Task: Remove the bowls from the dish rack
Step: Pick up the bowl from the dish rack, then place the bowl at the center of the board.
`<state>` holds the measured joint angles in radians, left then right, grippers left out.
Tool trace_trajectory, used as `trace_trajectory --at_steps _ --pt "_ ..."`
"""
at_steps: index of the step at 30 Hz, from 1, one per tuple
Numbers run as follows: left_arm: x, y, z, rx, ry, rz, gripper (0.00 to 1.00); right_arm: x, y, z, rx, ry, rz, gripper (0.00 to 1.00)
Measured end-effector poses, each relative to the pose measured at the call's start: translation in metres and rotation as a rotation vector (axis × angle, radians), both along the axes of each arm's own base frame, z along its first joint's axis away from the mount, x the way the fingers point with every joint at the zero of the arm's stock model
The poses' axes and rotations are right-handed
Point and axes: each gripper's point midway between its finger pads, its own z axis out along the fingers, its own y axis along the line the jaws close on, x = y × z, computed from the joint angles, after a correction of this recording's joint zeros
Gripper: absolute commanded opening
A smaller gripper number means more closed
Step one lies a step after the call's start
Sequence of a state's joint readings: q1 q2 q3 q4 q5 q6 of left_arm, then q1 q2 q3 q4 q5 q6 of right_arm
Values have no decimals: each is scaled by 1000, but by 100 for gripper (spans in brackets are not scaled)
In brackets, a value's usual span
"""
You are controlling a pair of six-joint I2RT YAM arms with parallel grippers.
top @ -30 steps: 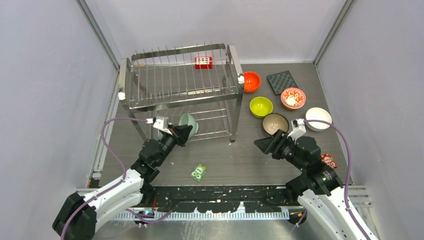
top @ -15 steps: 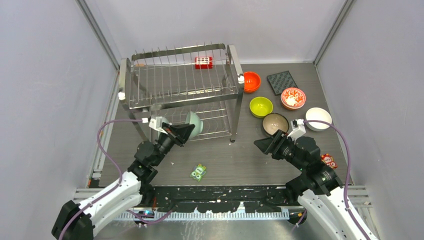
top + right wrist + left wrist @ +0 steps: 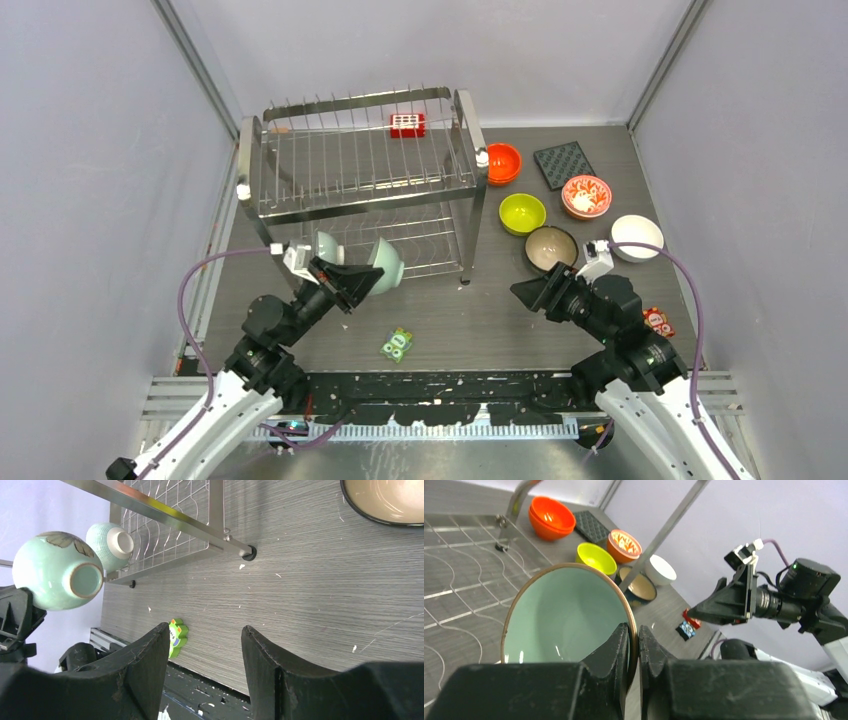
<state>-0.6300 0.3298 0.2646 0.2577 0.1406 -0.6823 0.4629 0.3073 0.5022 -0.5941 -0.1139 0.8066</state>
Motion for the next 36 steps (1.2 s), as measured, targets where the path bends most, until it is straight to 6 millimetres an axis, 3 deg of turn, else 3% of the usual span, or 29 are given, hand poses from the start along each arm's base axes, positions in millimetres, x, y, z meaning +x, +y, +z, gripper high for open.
trace_trajectory --at_steps 7,18,29,36 --pt "-20 -7 -16 85 118 -99 0 -2 -1 10 -30 -11 23 60" --pt "-53 -19 -9 226 175 -266 0 -5 9 12 -69 84 92 60" --pt "-103 -42 -50 496 196 -484 0 -9 12 2 -83 144 114 59" --pt "-132 -66 -58 683 74 -592 0 -7 13 -12 -98 220 105 58"
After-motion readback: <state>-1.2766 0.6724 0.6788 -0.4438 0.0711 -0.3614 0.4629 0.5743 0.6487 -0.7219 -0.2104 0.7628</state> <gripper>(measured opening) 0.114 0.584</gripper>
